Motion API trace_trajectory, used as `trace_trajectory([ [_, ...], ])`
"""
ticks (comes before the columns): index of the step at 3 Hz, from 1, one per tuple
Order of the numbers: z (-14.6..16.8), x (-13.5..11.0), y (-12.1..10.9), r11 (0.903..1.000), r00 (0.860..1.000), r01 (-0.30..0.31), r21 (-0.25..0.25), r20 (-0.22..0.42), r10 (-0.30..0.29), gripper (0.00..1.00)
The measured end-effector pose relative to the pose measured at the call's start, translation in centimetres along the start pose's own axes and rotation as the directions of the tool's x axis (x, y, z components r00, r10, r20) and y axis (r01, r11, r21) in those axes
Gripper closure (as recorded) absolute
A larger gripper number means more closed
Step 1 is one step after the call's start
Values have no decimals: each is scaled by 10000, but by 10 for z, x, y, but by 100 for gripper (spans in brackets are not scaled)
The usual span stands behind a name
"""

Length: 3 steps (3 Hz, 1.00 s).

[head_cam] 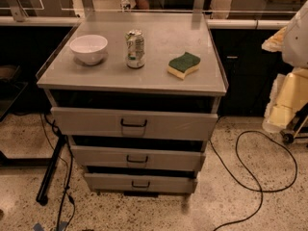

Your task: Open bottom drawer

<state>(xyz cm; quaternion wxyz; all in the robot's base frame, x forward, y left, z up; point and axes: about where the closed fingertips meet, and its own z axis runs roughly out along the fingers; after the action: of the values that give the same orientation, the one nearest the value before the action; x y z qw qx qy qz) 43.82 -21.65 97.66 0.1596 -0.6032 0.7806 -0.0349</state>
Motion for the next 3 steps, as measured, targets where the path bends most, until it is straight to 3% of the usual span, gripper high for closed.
trace_trajectory([
  [2,9,1,5,10000,9998,-51,36,182,50,0],
  [3,35,-2,15,9999,9995,102,112,292,-105,0],
])
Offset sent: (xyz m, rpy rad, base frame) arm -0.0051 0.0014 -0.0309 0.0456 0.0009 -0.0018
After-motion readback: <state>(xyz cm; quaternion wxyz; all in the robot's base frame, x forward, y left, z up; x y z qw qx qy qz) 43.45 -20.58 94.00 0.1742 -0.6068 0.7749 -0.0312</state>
